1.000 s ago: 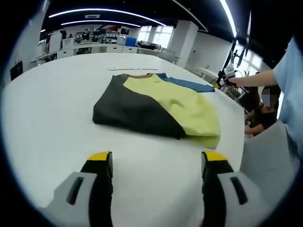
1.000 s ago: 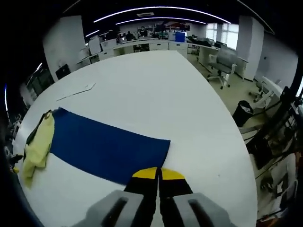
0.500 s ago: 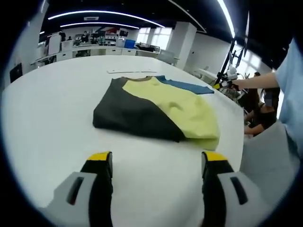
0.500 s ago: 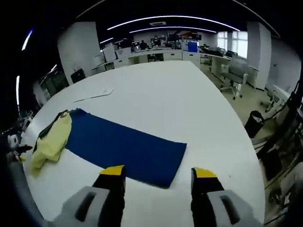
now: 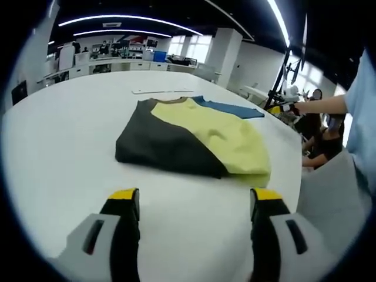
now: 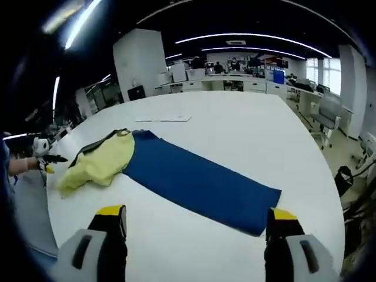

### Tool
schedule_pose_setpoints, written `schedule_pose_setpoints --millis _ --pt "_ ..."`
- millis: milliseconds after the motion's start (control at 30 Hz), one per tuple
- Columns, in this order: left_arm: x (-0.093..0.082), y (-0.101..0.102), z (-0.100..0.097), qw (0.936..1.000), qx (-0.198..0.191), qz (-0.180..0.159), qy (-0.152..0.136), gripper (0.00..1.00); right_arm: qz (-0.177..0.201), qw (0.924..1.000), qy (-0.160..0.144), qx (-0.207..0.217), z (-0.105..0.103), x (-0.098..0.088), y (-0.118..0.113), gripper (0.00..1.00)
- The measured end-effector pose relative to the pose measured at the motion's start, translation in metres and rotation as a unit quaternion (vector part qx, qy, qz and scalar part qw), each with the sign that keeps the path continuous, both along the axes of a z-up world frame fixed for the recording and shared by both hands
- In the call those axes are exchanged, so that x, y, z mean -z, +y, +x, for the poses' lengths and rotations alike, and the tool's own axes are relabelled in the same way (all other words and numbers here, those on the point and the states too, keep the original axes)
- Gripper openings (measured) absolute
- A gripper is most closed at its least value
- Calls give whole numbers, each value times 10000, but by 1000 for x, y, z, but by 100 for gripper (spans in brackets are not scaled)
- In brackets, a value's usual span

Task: Fold the garment on the visible template until the final outline fits inside the template.

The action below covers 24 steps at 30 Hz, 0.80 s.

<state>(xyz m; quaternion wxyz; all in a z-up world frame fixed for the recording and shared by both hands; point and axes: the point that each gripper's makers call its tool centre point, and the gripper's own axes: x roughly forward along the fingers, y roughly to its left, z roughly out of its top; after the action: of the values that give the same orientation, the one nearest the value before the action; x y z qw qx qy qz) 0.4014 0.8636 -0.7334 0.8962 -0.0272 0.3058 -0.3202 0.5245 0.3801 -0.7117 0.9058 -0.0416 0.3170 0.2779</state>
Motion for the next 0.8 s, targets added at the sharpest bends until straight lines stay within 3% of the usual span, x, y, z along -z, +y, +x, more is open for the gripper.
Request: schedule_pose_setpoints --millis 467,800 --pt "-2 0 0 10000 40 25 -57 74 -188 9983 -82 -550 -22 -11 25 100" --pt "-2 -5 2 9998 150 21 -101 72 -136 9917 -305 -1239 -41 -29 70 97"
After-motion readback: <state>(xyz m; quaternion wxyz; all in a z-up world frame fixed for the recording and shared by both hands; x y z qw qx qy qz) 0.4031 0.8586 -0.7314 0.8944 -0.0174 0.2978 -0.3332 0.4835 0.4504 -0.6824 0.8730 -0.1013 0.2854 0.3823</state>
